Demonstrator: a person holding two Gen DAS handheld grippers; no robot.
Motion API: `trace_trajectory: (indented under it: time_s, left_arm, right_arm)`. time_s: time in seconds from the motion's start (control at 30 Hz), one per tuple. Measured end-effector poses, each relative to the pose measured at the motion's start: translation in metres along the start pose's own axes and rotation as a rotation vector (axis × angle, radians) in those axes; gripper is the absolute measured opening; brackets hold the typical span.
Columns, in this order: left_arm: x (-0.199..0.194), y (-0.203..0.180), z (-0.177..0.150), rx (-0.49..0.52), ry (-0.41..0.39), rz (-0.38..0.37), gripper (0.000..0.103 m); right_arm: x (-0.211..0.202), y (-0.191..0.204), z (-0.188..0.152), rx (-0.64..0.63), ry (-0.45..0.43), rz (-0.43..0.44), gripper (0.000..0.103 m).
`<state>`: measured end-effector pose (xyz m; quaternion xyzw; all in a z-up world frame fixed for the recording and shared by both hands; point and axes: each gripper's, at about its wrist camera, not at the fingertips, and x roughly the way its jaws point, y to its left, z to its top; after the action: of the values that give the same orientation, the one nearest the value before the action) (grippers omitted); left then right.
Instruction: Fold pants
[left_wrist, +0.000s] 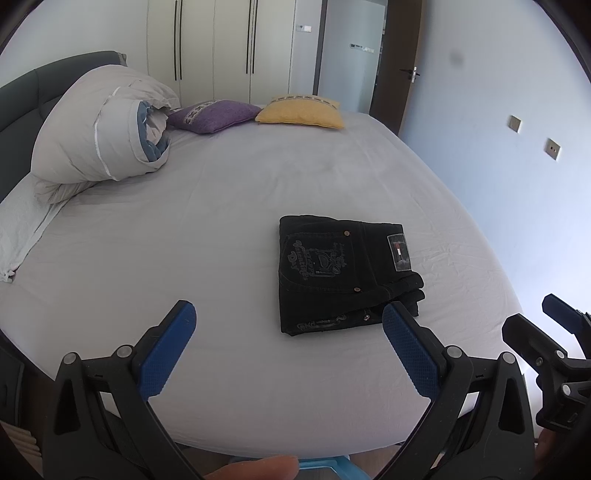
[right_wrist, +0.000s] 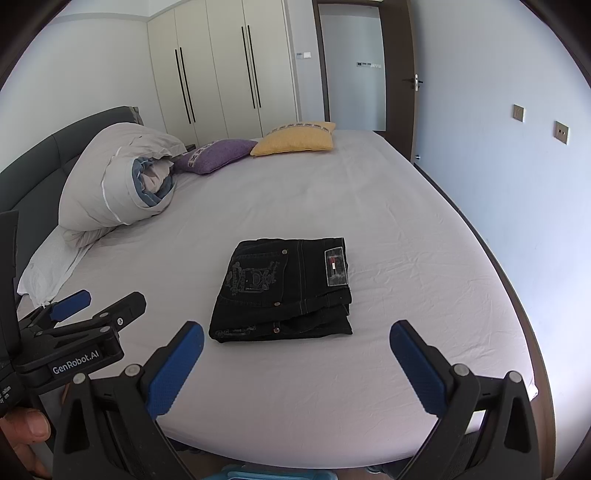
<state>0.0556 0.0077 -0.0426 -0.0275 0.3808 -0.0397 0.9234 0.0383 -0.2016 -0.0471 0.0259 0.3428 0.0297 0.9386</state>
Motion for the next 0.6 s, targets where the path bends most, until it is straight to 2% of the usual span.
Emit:
trace_trajectory:
  time_s: [0.6]
  left_arm:
    - [0.0015,-0.0006,-0.0018,-0.005,0.004,-0.014,0.103]
  right_arm:
    - [0.0003,0.0,-0.0002,-0.001,0.003,0.0,0.103]
